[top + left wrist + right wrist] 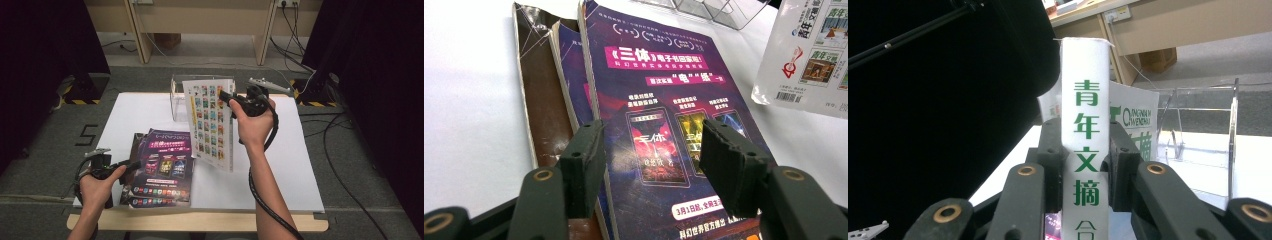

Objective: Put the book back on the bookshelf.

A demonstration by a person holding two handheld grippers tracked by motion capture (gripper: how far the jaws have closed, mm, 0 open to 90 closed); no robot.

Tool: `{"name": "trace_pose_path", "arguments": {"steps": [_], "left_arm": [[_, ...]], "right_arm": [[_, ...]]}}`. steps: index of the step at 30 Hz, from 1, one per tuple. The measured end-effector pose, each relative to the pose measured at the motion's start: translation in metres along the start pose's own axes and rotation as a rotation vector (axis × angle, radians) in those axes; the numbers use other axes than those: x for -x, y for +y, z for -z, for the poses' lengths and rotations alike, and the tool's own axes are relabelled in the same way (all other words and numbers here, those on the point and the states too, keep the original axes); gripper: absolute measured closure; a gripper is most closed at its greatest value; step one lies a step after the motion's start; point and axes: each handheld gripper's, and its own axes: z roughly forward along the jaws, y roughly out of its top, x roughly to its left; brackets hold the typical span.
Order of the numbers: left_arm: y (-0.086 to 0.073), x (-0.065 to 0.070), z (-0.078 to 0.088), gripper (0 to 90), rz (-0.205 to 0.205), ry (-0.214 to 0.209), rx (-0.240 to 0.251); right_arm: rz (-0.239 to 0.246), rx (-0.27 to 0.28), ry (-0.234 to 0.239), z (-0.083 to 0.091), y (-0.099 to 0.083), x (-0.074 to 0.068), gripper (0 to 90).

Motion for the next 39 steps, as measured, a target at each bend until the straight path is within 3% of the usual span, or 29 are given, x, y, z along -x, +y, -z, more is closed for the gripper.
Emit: {"name": "trace_pose_path", "arguments": {"steps": [16, 29, 39], "left_arm": [[0.003, -0.001, 0.001, 42.8, 0.005, -0.008, 0.005], [0.002, 0.000, 0.000, 42.8, 0.001, -0.016, 0.001], [0.003, 0.000, 0.002, 42.9, 0.001, -0.021, 0.017]], "right_arm": [[-0.016, 0.045, 0.001, 0.021, 0.011, 0.005, 73.9], [-0.016, 0.085, -0.054, 0.040, 0.025, 0.018, 74.0], [-0.014, 0.096, -0.087, 0.044, 0.029, 0.029, 74.0]]}}
